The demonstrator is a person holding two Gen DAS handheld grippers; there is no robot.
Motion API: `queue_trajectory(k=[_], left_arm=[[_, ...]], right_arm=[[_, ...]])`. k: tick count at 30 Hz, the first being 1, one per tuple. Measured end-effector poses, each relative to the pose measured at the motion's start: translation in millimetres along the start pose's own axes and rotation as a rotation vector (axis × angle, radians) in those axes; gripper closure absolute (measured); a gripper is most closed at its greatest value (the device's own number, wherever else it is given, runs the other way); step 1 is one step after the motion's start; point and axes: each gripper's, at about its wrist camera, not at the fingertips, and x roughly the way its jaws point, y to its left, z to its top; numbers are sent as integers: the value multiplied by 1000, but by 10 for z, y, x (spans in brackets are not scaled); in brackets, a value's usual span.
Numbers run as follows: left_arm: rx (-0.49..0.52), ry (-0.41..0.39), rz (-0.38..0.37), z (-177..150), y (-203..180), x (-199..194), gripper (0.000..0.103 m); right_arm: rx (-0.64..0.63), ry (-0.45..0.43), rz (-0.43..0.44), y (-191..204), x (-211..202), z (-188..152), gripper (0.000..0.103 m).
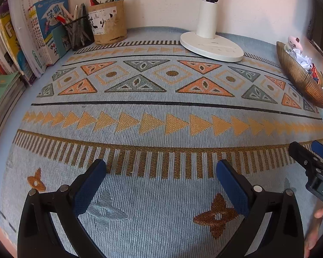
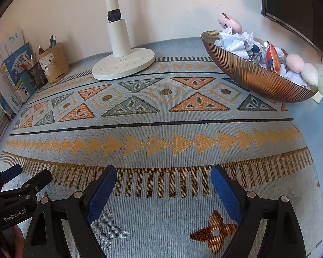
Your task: Organize objects
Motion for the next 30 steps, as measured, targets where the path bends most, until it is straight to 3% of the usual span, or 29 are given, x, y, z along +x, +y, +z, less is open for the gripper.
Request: queue_trajectory(k=[6, 11, 30], left_arm=[[-10, -8, -1, 9, 6, 6, 0], [-17, -12, 0, 10, 14, 15, 0], [-23, -23, 6, 9, 29, 31, 0]], right_arm=[[13, 41, -49, -24, 103, 43, 12], [5, 76, -89, -9, 175, 84, 0], [-13, 63, -69, -86, 248, 184, 0]])
